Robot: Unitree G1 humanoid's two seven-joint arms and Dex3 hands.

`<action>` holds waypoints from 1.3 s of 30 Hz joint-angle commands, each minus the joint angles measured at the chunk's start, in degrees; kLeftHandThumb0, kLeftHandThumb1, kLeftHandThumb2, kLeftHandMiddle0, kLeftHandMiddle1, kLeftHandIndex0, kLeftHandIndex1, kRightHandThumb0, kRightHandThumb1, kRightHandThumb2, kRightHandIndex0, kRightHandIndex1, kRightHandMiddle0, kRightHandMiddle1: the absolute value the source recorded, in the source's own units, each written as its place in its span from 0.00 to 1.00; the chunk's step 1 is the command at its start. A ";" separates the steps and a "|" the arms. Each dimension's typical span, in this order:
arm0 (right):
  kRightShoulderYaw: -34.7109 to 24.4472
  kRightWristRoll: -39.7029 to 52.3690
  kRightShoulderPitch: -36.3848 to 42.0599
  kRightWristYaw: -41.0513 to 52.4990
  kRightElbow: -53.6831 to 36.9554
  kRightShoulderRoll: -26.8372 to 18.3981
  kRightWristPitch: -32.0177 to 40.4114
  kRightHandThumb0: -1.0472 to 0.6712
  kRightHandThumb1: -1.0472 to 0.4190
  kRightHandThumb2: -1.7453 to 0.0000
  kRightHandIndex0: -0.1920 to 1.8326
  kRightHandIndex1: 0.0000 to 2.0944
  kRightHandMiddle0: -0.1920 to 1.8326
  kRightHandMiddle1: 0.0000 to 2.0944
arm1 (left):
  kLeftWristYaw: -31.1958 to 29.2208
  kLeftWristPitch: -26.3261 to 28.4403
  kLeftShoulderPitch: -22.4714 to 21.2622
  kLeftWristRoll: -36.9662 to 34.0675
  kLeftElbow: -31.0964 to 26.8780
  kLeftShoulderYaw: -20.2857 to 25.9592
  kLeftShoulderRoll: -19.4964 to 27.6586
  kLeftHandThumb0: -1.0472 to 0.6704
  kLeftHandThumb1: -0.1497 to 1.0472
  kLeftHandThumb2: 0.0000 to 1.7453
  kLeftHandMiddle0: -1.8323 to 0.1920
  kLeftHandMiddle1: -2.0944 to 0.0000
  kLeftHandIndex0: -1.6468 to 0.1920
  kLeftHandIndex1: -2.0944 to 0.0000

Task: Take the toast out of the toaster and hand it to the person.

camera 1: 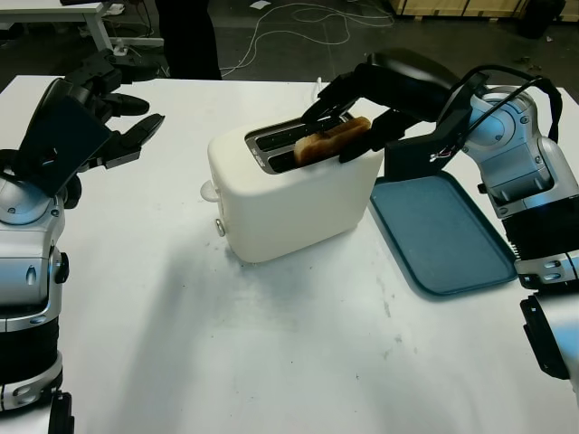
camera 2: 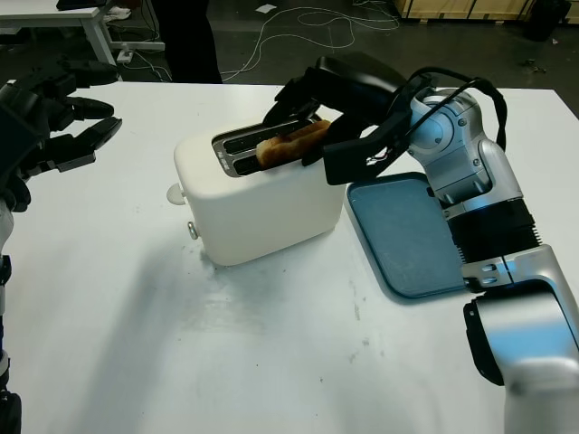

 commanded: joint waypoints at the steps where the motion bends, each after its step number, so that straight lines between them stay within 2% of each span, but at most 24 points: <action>1: 0.80 -0.43 -0.20 -0.24 0.77 0.71 -0.89 0.39 0.24 1.00 0.43 0.25 0.52 0.00 | 0.44 -0.03 0.51 -0.08 -0.40 0.23 -0.06 0.44 0.82 0.22 0.84 0.52 0.74 0.70; 7: 2.02 -1.43 -0.30 -0.68 1.82 0.90 -1.90 0.39 0.23 1.00 0.46 0.26 0.53 0.00 | 0.30 -0.48 0.59 -0.18 -0.36 0.38 0.03 0.45 0.82 0.23 0.84 0.51 0.74 0.70; 16: 3.56 -3.25 -0.11 -6.18 6.69 1.75 -8.71 0.39 0.25 1.00 0.48 0.27 0.57 0.02 | 0.32 -0.71 0.69 0.17 -0.47 0.13 0.18 0.45 0.83 0.22 0.84 0.52 0.74 0.70; 25: 5.51 -3.29 -1.18 -1.54 7.18 0.54 -8.78 0.38 0.22 1.00 0.51 0.31 0.58 0.02 | 0.30 -0.46 0.51 0.49 -0.78 0.05 0.58 0.46 0.83 0.21 0.83 0.52 0.74 0.70; 26: 5.80 -3.55 -1.37 -0.88 7.08 0.25 -8.80 0.38 0.22 1.00 0.51 0.37 0.60 0.03 | 0.29 -0.27 0.46 0.46 -0.94 0.03 0.56 0.46 0.83 0.21 0.84 0.52 0.74 0.70; 27: 6.20 -4.02 -1.63 0.00 6.78 -0.11 -8.50 0.38 0.22 1.00 0.53 0.53 0.64 0.04 | 0.31 -0.12 0.41 0.43 -1.09 0.03 0.51 0.46 0.83 0.21 0.84 0.52 0.74 0.70; 28: 6.82 -4.70 -2.05 1.60 6.18 -0.62 -7.60 0.37 0.21 0.99 0.53 0.58 0.65 0.04 | 0.35 0.20 0.37 0.54 -1.34 -0.05 0.56 0.46 0.83 0.21 0.84 0.52 0.74 0.70; 31: 7.98 -6.03 -2.76 4.97 4.47 -1.59 -5.19 0.35 0.18 1.00 0.55 0.59 0.69 0.04 | 0.41 -0.29 0.41 0.58 -1.27 0.01 0.44 0.46 0.83 0.21 0.84 0.53 0.74 0.70; 33: 8.12 -6.66 -2.71 4.81 3.88 -2.06 -5.78 0.33 0.18 1.00 0.59 0.60 0.76 0.08 | 0.48 -0.44 0.40 0.49 -1.19 0.11 0.26 0.45 0.83 0.21 0.84 0.53 0.74 0.70; 34: 8.23 -7.25 -2.66 4.26 3.66 -2.38 -6.35 0.31 0.17 1.00 0.58 0.66 0.73 0.23 | 0.52 -0.26 0.36 0.44 -1.27 0.13 0.16 0.45 0.83 0.21 0.84 0.53 0.74 0.70; 35: 8.39 -8.25 -2.57 3.16 3.42 -2.79 -7.08 0.30 0.17 1.00 0.56 0.71 0.64 0.44 | 0.61 -0.22 0.33 0.41 -1.31 0.14 0.06 0.45 0.83 0.21 0.84 0.53 0.74 0.70; 37: 8.37 -9.72 -2.26 0.72 3.23 -3.26 -8.32 0.31 0.15 1.00 0.52 0.80 0.50 0.74 | 0.68 -0.26 0.23 0.23 -1.25 0.20 -0.11 0.45 0.83 0.21 0.84 0.53 0.74 0.70; 39: 7.89 -10.29 -1.85 -1.96 3.63 -3.31 -9.43 0.33 0.13 0.99 0.52 0.82 0.47 0.81 | 0.59 -0.28 0.21 0.35 -1.40 0.06 0.12 0.45 0.83 0.21 0.84 0.52 0.74 0.70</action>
